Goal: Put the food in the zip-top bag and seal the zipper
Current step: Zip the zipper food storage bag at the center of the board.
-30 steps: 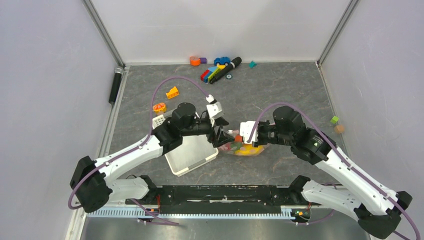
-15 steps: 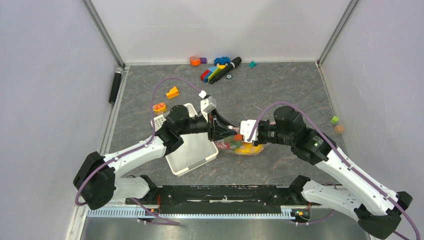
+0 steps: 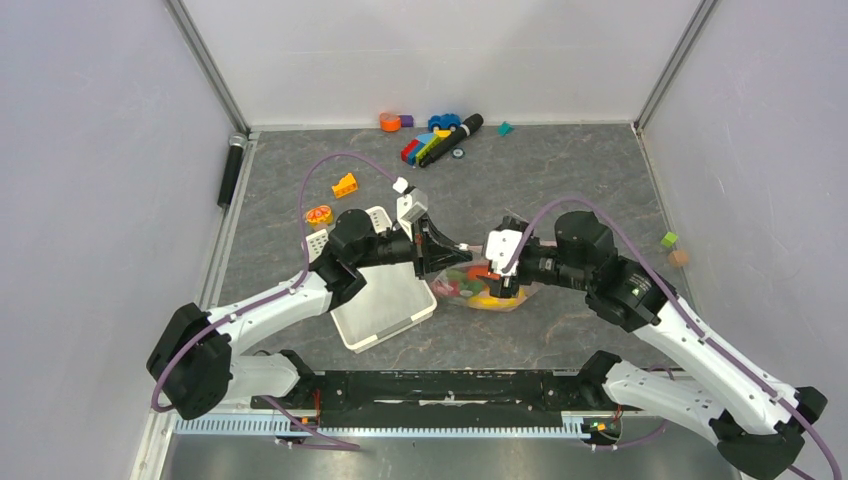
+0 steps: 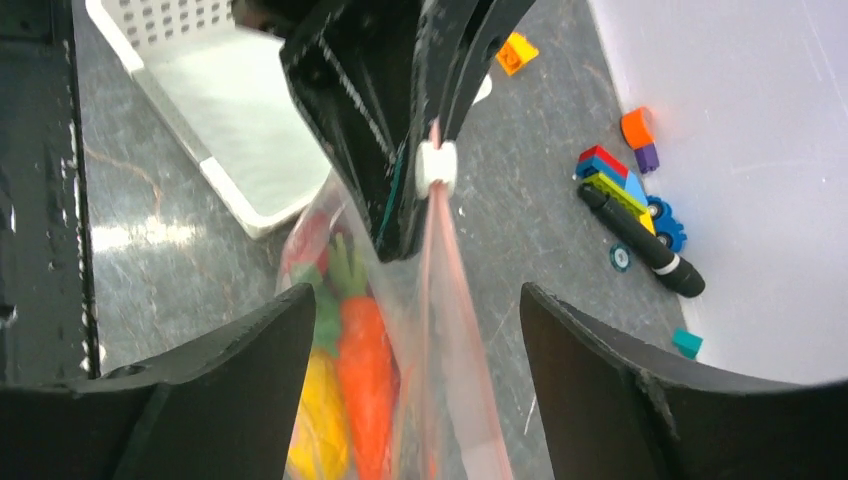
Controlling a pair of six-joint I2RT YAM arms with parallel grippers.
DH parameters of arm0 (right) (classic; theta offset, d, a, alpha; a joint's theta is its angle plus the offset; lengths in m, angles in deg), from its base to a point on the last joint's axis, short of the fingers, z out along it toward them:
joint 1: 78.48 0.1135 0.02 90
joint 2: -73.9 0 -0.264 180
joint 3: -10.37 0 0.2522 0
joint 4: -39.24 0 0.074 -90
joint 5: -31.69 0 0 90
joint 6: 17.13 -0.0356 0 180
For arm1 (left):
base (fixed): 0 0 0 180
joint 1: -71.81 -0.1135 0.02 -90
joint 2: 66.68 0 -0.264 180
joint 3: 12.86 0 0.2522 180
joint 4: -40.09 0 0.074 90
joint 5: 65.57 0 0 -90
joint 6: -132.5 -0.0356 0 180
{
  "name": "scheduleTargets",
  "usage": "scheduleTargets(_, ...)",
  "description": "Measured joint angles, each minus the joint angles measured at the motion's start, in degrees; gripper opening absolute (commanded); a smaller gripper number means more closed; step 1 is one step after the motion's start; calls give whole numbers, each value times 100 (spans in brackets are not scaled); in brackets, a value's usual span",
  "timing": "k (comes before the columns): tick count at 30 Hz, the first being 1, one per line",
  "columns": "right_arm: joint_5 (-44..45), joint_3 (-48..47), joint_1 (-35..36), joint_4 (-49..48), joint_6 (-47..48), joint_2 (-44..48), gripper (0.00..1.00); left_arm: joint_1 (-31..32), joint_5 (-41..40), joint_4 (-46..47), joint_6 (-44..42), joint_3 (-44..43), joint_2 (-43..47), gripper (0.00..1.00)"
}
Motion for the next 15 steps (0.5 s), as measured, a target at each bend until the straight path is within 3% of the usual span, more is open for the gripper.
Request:
scheduleTargets(2,-92,0,0,-223,-286,39,89,0,-2,-2,-9,0,0,2)
scheduleTargets(6,-409,20,0,-673,-883,129,86,0,0,-68,-57,0,0,2)
scheduleTargets(15,-610,-372,17,-911,-1910,-560,60,0,96,-352,-258,0,44,2)
